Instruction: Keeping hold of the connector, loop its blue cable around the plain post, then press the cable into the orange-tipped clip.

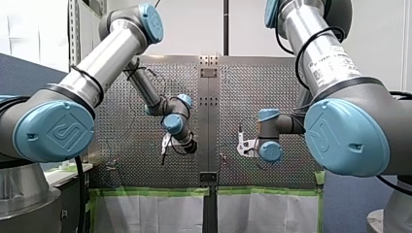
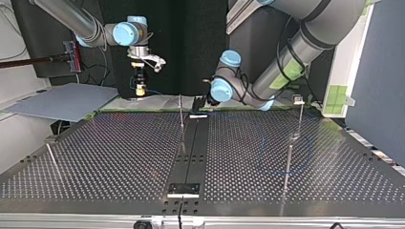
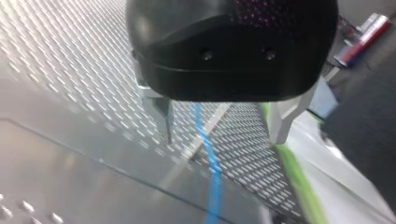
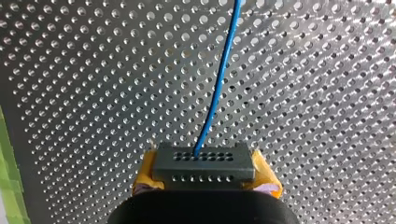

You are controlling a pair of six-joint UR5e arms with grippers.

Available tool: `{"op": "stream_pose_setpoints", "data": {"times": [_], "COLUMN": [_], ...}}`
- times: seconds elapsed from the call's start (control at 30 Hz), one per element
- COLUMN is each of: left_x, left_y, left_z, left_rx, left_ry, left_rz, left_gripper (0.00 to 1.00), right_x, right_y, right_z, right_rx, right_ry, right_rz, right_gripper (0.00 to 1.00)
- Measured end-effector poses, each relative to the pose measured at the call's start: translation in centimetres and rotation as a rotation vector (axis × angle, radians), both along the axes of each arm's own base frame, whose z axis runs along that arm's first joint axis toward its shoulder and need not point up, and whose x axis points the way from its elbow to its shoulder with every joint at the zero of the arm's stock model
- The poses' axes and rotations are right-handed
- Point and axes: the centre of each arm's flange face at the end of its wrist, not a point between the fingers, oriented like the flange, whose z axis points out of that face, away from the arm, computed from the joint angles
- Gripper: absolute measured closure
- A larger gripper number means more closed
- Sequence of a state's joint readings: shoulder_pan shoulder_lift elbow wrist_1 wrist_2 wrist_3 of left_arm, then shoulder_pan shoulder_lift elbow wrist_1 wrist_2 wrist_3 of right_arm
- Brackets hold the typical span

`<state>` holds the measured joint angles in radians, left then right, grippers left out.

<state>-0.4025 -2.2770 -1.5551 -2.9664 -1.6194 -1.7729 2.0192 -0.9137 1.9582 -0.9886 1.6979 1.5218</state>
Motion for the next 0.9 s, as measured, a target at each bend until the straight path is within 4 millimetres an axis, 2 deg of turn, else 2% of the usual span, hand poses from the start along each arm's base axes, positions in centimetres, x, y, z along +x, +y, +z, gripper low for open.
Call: {"op": "stream_pose_setpoints", "data": {"times": [0.13,0.33,0.6,0.7,0.9], "left_x": [-0.1,-1.0,-2.1,-1.4,1.3], "left_y": [-0.5,-1.4,-0.8,-0.2,0.9], "left_z": [0.6,0.1,-0.9,-1.1,-0.4], "left_rx": [-0.048,-0.121,-0.1,-0.093,-0.111], "left_ry": [-0.024,-0.001,0.044,0.025,-0.055], "left_rz": [-0.013,-0.047,-0.028,0.002,0.078], "left_gripper": [0.0,0.0,0.0,0.0,0.0], "right_x": [0.4,0.8,0.7,0.7,0.9], "right_y": [0.2,0.3,0.1,0.1,0.3], "right_z": [0.0,0.0,0.1,0.1,0.0], "right_rx": [0.0,-0.001,-0.004,-0.004,0.003], "right_ry": [0.003,-0.006,-0.017,-0.018,-0.012], "right_rz": [0.026,0.077,0.084,0.084,0.091], "right_gripper": [1.0,1.0,1.0,1.0,1.0]}}
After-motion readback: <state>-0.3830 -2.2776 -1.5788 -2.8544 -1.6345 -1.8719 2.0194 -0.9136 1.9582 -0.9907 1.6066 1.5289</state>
